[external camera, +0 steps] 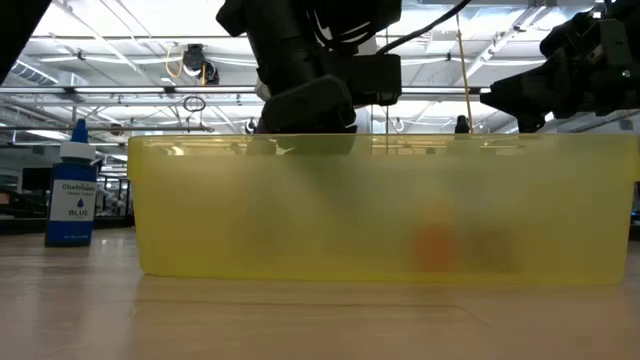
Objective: Pick & Place food coloring
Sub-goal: Put the small blue food coloring bottle into the transparent bin, then put the small black food coloring bottle into the transparent bin
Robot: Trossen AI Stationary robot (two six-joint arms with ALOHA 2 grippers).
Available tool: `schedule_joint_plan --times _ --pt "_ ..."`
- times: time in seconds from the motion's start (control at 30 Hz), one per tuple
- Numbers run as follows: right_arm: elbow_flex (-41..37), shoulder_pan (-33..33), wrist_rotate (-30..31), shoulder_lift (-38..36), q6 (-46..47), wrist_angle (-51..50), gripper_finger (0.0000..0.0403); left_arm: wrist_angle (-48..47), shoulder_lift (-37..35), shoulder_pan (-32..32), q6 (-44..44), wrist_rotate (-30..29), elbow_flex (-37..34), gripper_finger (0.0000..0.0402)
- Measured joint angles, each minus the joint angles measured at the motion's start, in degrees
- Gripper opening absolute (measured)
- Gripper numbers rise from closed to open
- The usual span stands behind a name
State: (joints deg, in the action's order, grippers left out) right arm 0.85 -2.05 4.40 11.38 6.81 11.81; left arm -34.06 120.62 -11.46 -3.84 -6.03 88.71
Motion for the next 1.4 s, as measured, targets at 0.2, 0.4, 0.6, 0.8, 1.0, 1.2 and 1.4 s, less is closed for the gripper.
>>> schedule_joint_plan --times 0.2,0.4,0.6,0.8,1.0,1.2,1.4 --pt "0.00 0.00 0.00 0.01 0.01 0.04 0.0112 0.06 0.00 -0.02 -0.04 0.04 0.00 0.0158" --pt "0.02 -0.02 0.00 0.02 0.00 0.11 0.0112 1.29 -0.56 0.09 0.99 -0.01 0.17 0.0173" --pt "0.02 -0.02 0.00 0.00 0.01 0.13 0.0112 -1.29 -1.40 0.15 4.44 -0.66 2.21 0.0168" --pt "0.02 -0.02 0.00 0.02 0.02 0.15 0.0112 -9.17 -2.51 0.20 7.14 -6.50 7.65 0.0155" --pt "0.02 -0.01 0.01 0.01 0.00 0.19 0.0112 -16.88 -3.87 0.63 7.29 -14.60 12.50 0.0141" --pt "0.00 0.00 0.02 0.10 0.02 0.31 0.0112 -28.47 -4.73 5.95 -2.93 -18.73 12.71 0.0161" --pt "0.02 -0.02 0.00 0.17 0.00 0.20 0.0112 -31.66 -4.36 13.28 -10.85 -13.44 10.84 0.0213"
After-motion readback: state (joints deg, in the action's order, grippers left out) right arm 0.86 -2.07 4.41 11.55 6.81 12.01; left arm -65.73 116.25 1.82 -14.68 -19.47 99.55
